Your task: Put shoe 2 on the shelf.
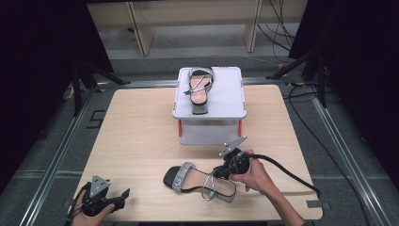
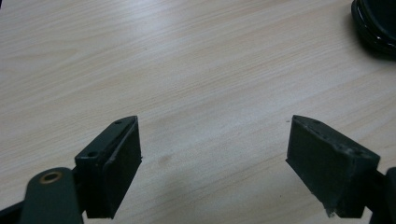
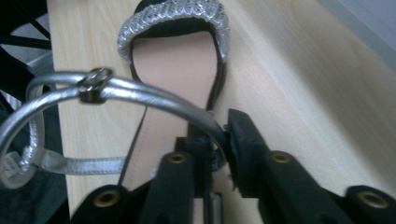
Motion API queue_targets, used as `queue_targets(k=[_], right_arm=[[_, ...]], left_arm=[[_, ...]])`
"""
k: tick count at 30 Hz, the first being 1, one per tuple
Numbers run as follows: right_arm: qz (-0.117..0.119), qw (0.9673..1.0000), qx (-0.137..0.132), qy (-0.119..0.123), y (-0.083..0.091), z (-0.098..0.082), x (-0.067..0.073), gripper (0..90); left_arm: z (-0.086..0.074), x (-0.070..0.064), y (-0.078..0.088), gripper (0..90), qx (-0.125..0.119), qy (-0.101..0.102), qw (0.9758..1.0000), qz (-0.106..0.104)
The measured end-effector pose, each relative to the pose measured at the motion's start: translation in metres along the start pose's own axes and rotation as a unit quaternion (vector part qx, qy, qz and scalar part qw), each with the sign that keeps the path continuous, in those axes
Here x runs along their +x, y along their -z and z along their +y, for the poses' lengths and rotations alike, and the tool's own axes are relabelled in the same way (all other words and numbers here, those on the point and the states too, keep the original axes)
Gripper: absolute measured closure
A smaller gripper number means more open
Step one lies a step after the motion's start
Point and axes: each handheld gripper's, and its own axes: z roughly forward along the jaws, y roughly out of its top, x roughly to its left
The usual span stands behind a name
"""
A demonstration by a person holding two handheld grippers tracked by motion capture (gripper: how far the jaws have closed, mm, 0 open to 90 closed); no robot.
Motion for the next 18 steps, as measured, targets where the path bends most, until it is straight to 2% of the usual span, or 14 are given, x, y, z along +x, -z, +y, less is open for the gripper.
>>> queue_targets(k=[1, 3, 14, 15, 16, 17, 18], right_arm=[[-0.003, 0.9999, -0.001, 0.01, 0.0002, 0.0003, -0.0011, 81.6], [-0.01, 0.9998, -0.001, 0.015, 0.0009, 0.0002, -0.0015, 84.8], [-0.008, 0.9996, 0.016, 0.023, 0.0032, 0.0024, 0.0033, 86.6], [-0.008, 0.9994, 0.016, 0.03, 0.0039, 0.0037, 0.0051, 86.7], [-0.008, 0.9994, 0.016, 0.03, 0.0039, 0.0037, 0.0051, 86.7], [-0.003, 0.9995, 0.015, 0.029, 0.0057, 0.0037, 0.0057, 86.8], [-0.003, 0.9995, 0.015, 0.029, 0.0057, 0.0037, 0.0057, 86.8]], left_arm=[[0.0, 0.0, 0.0, 17.2, 0.0, 0.0, 1.0, 0.0], [0.0001, -0.0001, 0.0004, 17.2, 0.0, 0.0, 1.0, 0.0], [-0.0001, 0.0004, 0.0007, 17.2, 0.004, -0.005, 1.0, 0.002], [0.0001, -0.0004, 0.0006, 17.1, -0.002, 0.001, 1.0, -0.002], [0.0004, 0.0012, 0.0007, 17.1, 0.006, -0.009, 0.9999, 0.005], [0.0, -0.0003, 0.0, 17.2, -0.001, 0.001, 1.0, -0.002], [-0.0002, -0.0001, 0.0001, 17.2, 0.002, -0.002, 1.0, -0.001]])
